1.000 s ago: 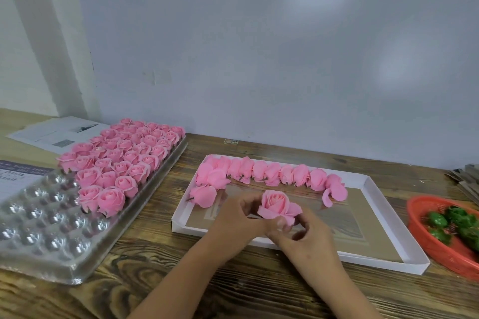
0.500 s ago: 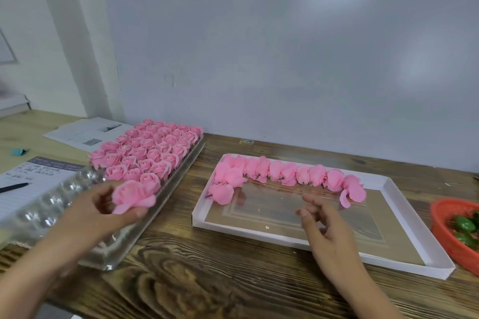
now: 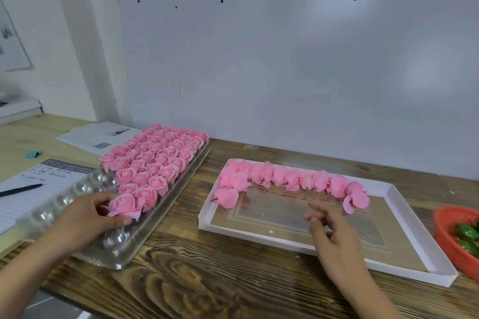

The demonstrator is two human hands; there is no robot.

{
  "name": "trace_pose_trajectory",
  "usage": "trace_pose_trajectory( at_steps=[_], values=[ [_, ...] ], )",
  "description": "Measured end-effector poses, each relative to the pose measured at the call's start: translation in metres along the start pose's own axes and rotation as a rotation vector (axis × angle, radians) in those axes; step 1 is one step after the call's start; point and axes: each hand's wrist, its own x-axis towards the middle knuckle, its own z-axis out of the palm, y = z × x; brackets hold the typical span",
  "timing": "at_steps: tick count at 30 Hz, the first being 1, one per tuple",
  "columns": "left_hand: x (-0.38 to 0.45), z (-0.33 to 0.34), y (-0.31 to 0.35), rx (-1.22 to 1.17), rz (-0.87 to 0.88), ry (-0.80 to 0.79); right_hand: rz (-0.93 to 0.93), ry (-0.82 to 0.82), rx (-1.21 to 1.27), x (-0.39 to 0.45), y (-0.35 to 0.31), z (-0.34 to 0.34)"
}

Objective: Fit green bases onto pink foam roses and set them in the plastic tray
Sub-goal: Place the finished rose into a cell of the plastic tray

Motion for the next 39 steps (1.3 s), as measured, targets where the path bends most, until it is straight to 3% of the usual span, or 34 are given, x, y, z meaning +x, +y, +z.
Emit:
trace_pose_trajectory(
  at_steps=[20,25,30,35,39],
  values=[
    [0.019,-0.007,0.008,0.257,0.074,-0.205,-0.017,0.003,-0.036,-0.001,-0.006,-0.002],
    [0.021,-0.004,0.003,0.253,0.065,-0.201,-0.037,0.007,-0.050,-0.001,-0.007,-0.001],
    [0.016,-0.017,0.001,0.184,0.044,-0.315,-0.035,0.010,-0.043,-0.001,-0.006,-0.002],
    [0.011,-0.013,0.014,0.135,0.113,-0.113,-0.041,0.007,-0.051,-0.002,-0.007,-0.002],
    [0.014,-0.005,0.018,0.179,0.170,-0.079,-0.043,-0.002,-0.060,-0.002,-0.007,-0.002]
  ],
)
